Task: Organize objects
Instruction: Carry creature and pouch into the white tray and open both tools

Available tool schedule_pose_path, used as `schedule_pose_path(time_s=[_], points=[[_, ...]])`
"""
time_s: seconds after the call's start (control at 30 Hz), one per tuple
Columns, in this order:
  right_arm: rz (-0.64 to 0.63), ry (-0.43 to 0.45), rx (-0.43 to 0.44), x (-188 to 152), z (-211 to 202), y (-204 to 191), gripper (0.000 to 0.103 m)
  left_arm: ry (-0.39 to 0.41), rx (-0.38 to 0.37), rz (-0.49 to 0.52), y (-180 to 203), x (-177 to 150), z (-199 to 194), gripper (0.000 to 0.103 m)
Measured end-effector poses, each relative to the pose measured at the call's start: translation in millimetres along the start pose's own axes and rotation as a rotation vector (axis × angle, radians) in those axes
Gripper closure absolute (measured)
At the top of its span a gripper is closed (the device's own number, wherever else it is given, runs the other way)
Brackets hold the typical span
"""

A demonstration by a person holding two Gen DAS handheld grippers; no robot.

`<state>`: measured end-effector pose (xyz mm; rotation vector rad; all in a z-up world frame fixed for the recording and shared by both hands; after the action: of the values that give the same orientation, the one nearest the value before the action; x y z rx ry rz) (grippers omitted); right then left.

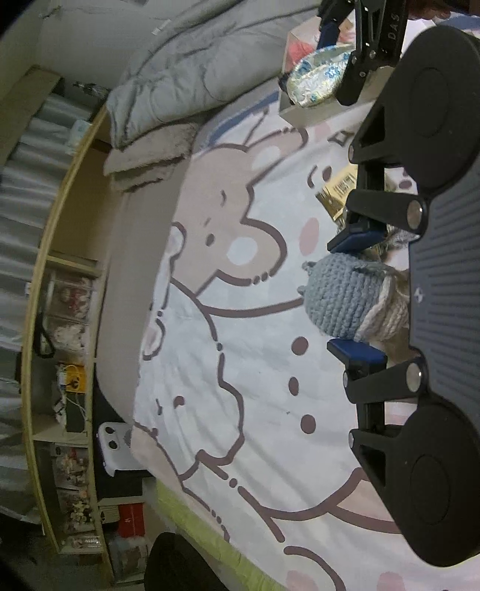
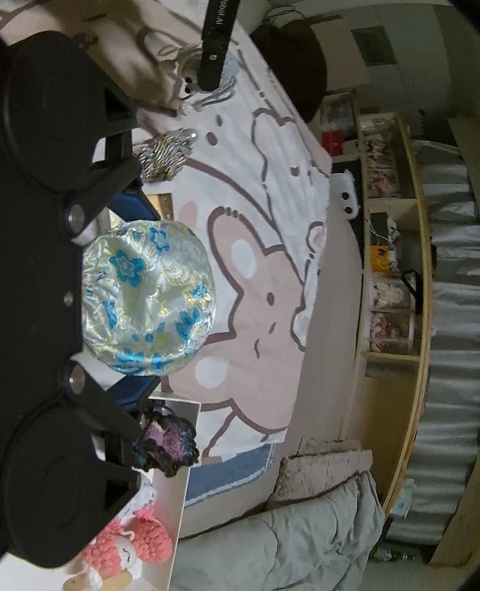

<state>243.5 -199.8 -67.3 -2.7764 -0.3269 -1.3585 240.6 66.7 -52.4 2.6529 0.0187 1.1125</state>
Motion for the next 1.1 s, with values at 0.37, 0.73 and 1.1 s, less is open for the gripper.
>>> schedule_pose_path(time_s=[0.37, 0.73, 1.1], points=[[0.02, 0.025, 0.016, 5.3, -46.9, 20.5, 0.018, 0.042, -0.026, 0.003, 24.2, -5.3, -26.3, 0.052], [0.065, 0.021, -0.08, -20.2, -77.9, 91.3, 0.018, 0.066, -0.097, 0.056, 83.4, -11.3, -33.7, 0.052], [0.125, 0.026, -0.189, -45.0, -107.8, 171.0, 0.018, 0.05, -0.195, 0.098, 166.4, -19.6, -14.9, 0.052]])
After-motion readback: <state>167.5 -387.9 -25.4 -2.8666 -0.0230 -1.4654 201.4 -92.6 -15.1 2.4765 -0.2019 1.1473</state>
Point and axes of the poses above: each gripper's, at about its wrist camera, not at the fingertips, and z roughly the way its jaws point, y to its right, x to its top, the point moved 2 cm from there along z, roughly the way its jaws point, and after that the axes turned 4 degrees about -x, right-handed, at the moved point
